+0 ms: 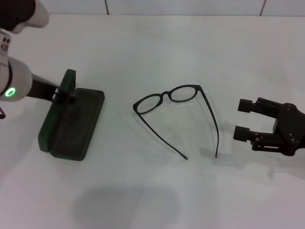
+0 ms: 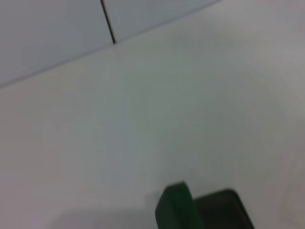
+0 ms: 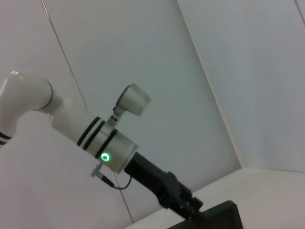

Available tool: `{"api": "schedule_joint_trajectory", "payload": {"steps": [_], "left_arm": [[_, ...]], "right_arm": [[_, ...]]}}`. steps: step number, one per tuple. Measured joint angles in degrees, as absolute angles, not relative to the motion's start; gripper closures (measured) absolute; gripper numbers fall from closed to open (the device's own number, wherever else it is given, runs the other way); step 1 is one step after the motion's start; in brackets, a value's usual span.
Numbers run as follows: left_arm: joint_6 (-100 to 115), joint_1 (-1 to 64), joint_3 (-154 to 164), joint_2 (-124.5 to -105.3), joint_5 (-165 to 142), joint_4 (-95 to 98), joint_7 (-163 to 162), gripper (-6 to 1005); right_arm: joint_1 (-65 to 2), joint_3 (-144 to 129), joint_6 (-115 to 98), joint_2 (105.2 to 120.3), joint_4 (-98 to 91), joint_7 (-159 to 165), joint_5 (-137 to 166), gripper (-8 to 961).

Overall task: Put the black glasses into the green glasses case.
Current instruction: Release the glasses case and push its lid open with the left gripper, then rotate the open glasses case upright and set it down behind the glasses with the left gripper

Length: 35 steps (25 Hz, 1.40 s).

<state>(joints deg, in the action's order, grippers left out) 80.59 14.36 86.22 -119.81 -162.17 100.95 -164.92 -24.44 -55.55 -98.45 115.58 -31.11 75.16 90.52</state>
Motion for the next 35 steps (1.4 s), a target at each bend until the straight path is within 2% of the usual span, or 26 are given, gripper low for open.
{"api": "schedule_joint_trajectory", "payload": {"steps": [22, 27, 35], "left_arm": [[84.35, 15.25, 85.97, -119.79, -162.37, 99.14, -164.64, 640], [84.55, 15.42, 85.89, -119.79, -162.36, 100.98, -163.98, 794], [77.98, 17.46, 85.77, -119.79, -161.82, 105.69, -158.67, 794]], "right_arm": [[-24.05, -55.64, -98.44, 115.6, -29.7, 74.75, 90.52, 83], [-23.82, -55.64, -98.64, 115.57, -29.6, 74.58, 90.52, 83], [-24.1, -56.25, -99.17, 115.66, -29.6, 74.55, 90.79, 84]]}}
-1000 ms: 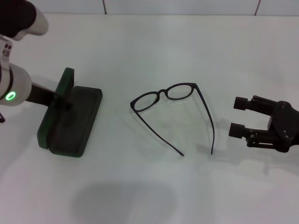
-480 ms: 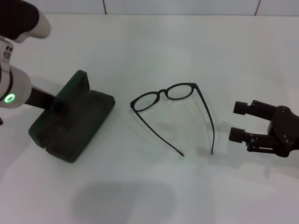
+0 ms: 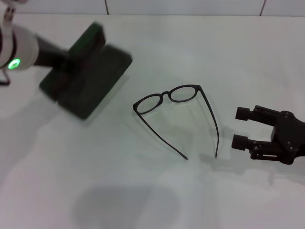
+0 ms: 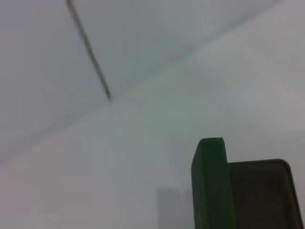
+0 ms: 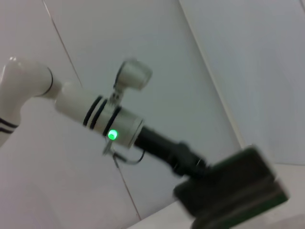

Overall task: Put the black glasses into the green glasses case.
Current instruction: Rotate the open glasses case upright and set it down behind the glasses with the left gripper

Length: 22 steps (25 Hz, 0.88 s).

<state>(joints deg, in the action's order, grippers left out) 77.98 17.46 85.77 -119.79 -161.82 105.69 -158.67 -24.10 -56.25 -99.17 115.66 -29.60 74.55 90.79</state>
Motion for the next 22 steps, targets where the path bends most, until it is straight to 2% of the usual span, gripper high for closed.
{"api": "schedule_joint_trajectory", "payload": {"steps": [16, 22], "left_arm": [[47.38, 31.04, 98.64, -119.97, -161.58, 76.17, -135.95, 794], [46.28, 32.21, 102.36, -120.04, -159.04, 73.8, -129.85, 794]], "right_arm": [[-23.64, -56.42, -100.06, 115.84, -26.7, 73.29, 90.65, 87], [-23.46, -56.34, -99.76, 115.91, -26.57, 73.21, 90.61, 88]]}}
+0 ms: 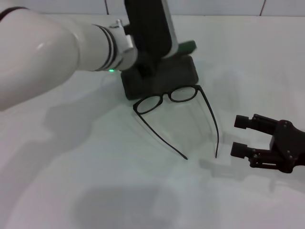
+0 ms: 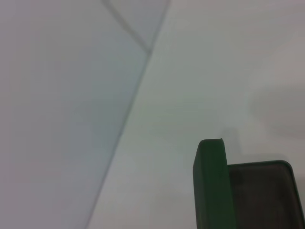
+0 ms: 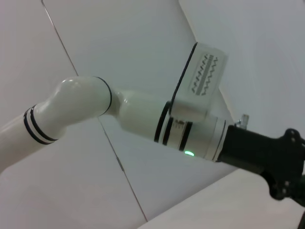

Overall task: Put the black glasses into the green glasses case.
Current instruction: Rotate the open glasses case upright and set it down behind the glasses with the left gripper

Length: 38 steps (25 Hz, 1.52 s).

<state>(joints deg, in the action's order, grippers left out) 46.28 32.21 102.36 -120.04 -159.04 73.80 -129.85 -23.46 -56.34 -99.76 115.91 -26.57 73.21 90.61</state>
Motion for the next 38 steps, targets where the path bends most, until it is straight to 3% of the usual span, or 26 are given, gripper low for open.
{"api": "schedule_joint_trajectory", "payload": {"steps": [38], "left_arm": [[50.87, 35.16, 108.45, -120.27, -159.46, 73.66, -123.9, 804]], "right_arm": [[-23.2, -56.1, -99.96, 115.93, -25.02, 72.07, 90.61, 97]]}}
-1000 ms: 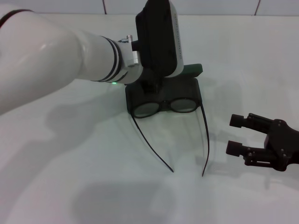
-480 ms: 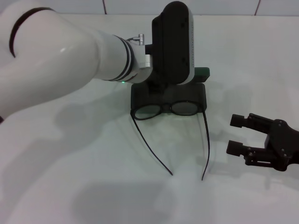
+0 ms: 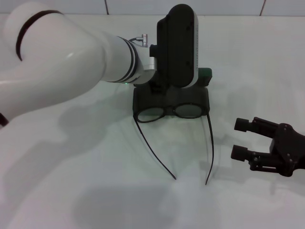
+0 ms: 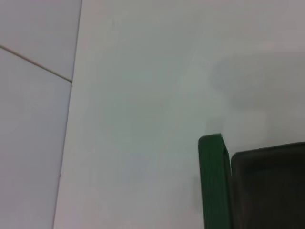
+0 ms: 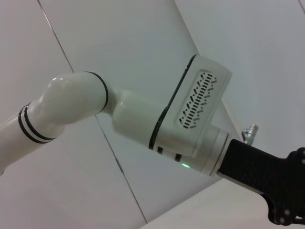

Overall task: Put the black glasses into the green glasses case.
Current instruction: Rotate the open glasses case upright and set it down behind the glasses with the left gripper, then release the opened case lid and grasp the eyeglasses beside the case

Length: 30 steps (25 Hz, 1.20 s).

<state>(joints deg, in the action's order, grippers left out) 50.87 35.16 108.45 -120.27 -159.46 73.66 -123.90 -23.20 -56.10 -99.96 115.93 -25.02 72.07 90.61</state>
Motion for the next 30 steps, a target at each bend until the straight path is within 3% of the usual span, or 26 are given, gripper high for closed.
{"api": "schedule_joint_trajectory", "payload": {"steps": [11, 18, 30], "left_arm": [[51.76, 36.05, 107.77, -120.14, -158.78, 73.62, -124.6, 649], [55.54, 34.66, 107.22, -120.06, -157.9, 80.71, -124.64, 606], [54.88, 17.87, 100.97, -119.96, -141.96, 108.04, -123.96, 617]], "right_arm": [[-23.15, -56.0, -100.03, 115.78, -23.78, 71.39, 90.61, 99], [-23.11, -56.02, -100.02, 115.71, -23.73, 71.37, 90.61, 100], [-23.77, -58.54, -99.27, 113.59, -38.84, 80.55, 93.23, 103]]}}
